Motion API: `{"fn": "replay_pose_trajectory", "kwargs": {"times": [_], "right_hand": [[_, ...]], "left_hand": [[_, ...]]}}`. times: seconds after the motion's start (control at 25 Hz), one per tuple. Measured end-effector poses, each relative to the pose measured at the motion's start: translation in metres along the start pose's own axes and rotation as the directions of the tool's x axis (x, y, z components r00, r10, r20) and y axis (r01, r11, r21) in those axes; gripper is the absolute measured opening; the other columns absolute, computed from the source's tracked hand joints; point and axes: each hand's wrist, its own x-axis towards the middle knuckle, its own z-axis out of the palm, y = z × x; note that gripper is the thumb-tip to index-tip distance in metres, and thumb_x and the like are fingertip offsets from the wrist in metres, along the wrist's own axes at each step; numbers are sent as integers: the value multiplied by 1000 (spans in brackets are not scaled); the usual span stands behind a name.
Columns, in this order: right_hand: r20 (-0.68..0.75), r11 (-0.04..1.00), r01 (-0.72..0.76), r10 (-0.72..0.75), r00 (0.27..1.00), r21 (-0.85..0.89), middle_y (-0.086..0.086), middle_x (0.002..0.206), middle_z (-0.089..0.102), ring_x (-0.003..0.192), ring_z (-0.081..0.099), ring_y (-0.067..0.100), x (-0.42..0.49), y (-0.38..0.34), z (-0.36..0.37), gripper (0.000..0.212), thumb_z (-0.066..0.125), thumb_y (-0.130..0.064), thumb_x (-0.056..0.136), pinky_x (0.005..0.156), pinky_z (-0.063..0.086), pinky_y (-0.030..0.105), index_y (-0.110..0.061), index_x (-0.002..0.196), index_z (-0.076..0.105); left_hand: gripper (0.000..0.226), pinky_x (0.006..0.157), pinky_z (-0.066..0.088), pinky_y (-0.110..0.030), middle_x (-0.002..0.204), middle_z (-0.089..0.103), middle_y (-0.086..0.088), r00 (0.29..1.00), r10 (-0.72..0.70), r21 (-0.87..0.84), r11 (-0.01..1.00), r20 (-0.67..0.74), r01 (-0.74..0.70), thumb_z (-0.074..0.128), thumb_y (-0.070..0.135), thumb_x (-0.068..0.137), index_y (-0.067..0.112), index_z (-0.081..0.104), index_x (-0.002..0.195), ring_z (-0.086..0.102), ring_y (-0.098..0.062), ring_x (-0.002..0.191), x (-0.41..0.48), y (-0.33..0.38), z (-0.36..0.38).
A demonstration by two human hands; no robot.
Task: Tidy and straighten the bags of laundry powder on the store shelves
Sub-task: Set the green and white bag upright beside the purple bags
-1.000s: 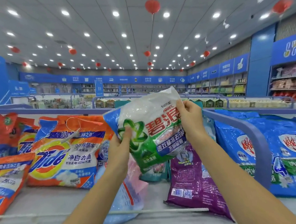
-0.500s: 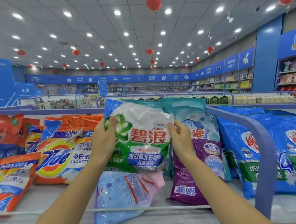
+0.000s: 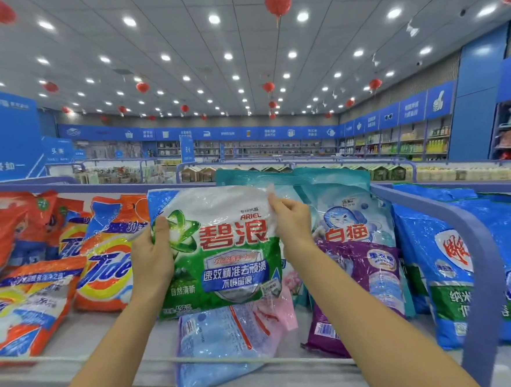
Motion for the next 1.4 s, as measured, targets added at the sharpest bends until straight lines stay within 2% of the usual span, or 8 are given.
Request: {"fn": "replay_pose_trajectory", "kwargs": {"times": [0.16, 0.32, 0.56, 0.68, 0.92, 1.12, 1.28, 1.4], "right_hand": [[410, 967, -247, 249, 877, -60, 8, 88, 61, 79, 58, 20, -9, 8, 3, 31, 49, -39, 94, 68, 48, 29, -9, 100, 57], [717, 937, 50, 230, 658, -345, 2, 88, 70, 74, 64, 11, -42, 41, -7, 29, 62, -27, 88, 69, 55, 25, -9, 111, 60], [639, 918, 239, 21, 769, -317, -17, 50, 59, 43, 45, -3, -52, 55, -26, 13, 63, -19, 88, 48, 36, 11, -11, 97, 67], [671, 779, 394, 47, 740, -488, -16, 80, 70, 70, 62, -3, -51, 68, -42, 19, 65, -28, 86, 68, 50, 21, -22, 103, 66], [483, 946, 86, 81, 872, -314, -6, 116, 57, 97, 62, 11, -30, 49, -45, 56, 65, -41, 81, 80, 54, 22, -25, 129, 41], [110, 993, 103, -96, 989, -62, 5, 75, 68, 69, 66, 21, -6, 23, -35, 22, 61, -34, 85, 66, 55, 34, -14, 76, 65], [56, 984, 82, -74, 996, -156, 10, 83, 69, 79, 65, 24, 4, 27, -43, 29, 59, -39, 86, 75, 54, 38, -13, 78, 68], [245, 989, -96, 121, 962, -112, 8, 111, 66, 103, 63, 25, -7, 37, -50, 71, 63, -67, 64, 90, 52, 46, -12, 109, 61]], "left_hand": [[49, 61, 37, -34, 64, 47, -11, 991, -114, -78, 991, -68, 108, 34, 50, 96, 12, 44, 68, 47, -19, 61, 8, -17, -22], [48, 66, 40, -32, 72, 52, -6, 969, -201, -111, 976, -141, 186, 32, 49, 97, 12, 49, 73, 50, -22, 68, 14, -29, -41], [45, 58, 39, -29, 68, 53, -7, 979, -171, -124, 980, -109, 157, 33, 44, 99, 11, 46, 71, 51, -20, 64, 1, -31, -26], [46, 60, 34, -34, 69, 45, -13, 984, -146, -67, 988, -99, 140, 35, 47, 97, 10, 41, 71, 44, -22, 65, -8, -34, -18], [39, 53, 37, -18, 63, 45, -7, 1000, -7, -119, 993, 27, 10, 36, 34, 98, 11, 47, 68, 43, -14, 58, -29, -28, -4], [47, 61, 42, -42, 63, 50, -11, 995, 49, -142, 989, 90, -36, 38, 53, 87, 11, 50, 68, 49, -27, 62, -34, -31, 14], [36, 62, 45, -38, 64, 54, -6, 994, 73, -116, 991, 77, -63, 41, 47, 93, 21, 51, 69, 53, -30, 64, -33, -31, 20], [32, 57, 40, -30, 61, 49, -1, 997, 33, -148, 989, 71, -22, 39, 34, 95, 20, 49, 68, 48, -18, 60, -33, -33, 19]]}}
